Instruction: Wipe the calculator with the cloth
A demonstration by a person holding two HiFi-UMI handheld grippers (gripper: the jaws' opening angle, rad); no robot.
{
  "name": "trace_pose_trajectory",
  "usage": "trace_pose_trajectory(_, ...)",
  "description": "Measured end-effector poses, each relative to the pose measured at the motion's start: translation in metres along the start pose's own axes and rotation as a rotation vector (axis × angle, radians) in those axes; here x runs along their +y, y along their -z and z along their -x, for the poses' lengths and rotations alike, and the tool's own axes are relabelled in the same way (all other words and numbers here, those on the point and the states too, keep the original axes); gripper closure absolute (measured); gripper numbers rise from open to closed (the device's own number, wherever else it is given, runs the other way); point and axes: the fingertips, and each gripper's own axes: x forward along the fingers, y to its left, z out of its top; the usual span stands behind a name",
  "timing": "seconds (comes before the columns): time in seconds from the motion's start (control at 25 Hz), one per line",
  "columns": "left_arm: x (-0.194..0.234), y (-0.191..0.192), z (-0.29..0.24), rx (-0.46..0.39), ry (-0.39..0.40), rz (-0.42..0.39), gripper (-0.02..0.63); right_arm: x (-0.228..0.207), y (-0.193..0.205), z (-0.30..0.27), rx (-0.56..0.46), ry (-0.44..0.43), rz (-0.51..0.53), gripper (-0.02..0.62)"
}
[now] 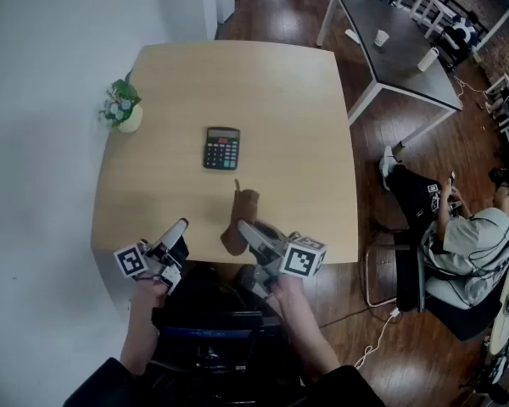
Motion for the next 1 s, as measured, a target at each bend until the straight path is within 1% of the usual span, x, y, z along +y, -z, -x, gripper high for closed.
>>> trace_pose_trajectory(0.12, 0.048, -0.022, -0.001, 0.006, -0.052, 0.047, 0.526, -0.023, -0.004, -0.024, 0.039, 0.067, 0.035, 0.529)
trace_pose_trajectory(0.2, 0.082, -0.037, 0.0, 0.029, -0.084, 0.059, 0.534, -0.038, -0.005, -0.044, 0.065, 0.114, 0.058, 0.529)
trace_pose_trajectory(0.24, 0.097, -0.044, 0.0, 0.044, -0.092, 0.061, 0.545, -0.045, -0.006, -0.054, 0.081, 0.141, 0.076, 0.529)
trace_pose_trajectory(0.32, 0.124, -0.059, -0.006, 0.068, -0.093, 0.075, 0.546, -0.061, -0.012, -0.077, 0.112, 0.202, 0.117, 0.529)
trace_pose_trajectory(0.48, 0.168, -0.081, -0.017, 0.097, -0.102, 0.13, 0.548, -0.09, -0.029, -0.127, 0.152, 0.319, 0.182, 0.529)
trace_pose_trajectory(0.6, 0.18, -0.09, -0.032, 0.095, -0.048, 0.174, 0.546, -0.107, -0.04, -0.167, 0.19, 0.381, 0.243, 0.529)
trace_pose_trajectory(0.68, 0.188, -0.09, -0.043, 0.111, -0.023, 0.181, 0.546, -0.12, -0.048, -0.194, 0.21, 0.407, 0.284, 0.529)
trace_pose_trajectory(0.72, 0.193, -0.086, -0.048, 0.123, -0.024, 0.185, 0.548, -0.128, -0.05, -0.207, 0.221, 0.418, 0.297, 0.529)
trace_pose_trajectory(0.76, 0.198, -0.081, -0.049, 0.137, -0.043, 0.189, 0.548, -0.137, -0.051, -0.219, 0.234, 0.431, 0.306, 0.529)
trace_pose_trajectory(0.84, 0.211, -0.071, -0.046, 0.161, -0.105, 0.191, 0.548, -0.155, -0.05, -0.241, 0.271, 0.452, 0.325, 0.529)
trace_pose_trajectory(0.88, 0.212, -0.069, -0.049, 0.16, -0.094, 0.2, 0.548, -0.164, -0.049, -0.252, 0.292, 0.458, 0.334, 0.529)
trace_pose_trajectory(0.96, 0.207, -0.069, -0.058, 0.144, -0.04, 0.218, 0.558, -0.182, -0.048, -0.274, 0.33, 0.458, 0.346, 0.529)
trace_pose_trajectory(1.0, 0.206, -0.07, -0.061, 0.138, -0.027, 0.219, 0.572, -0.19, -0.047, -0.285, 0.348, 0.457, 0.353, 0.529)
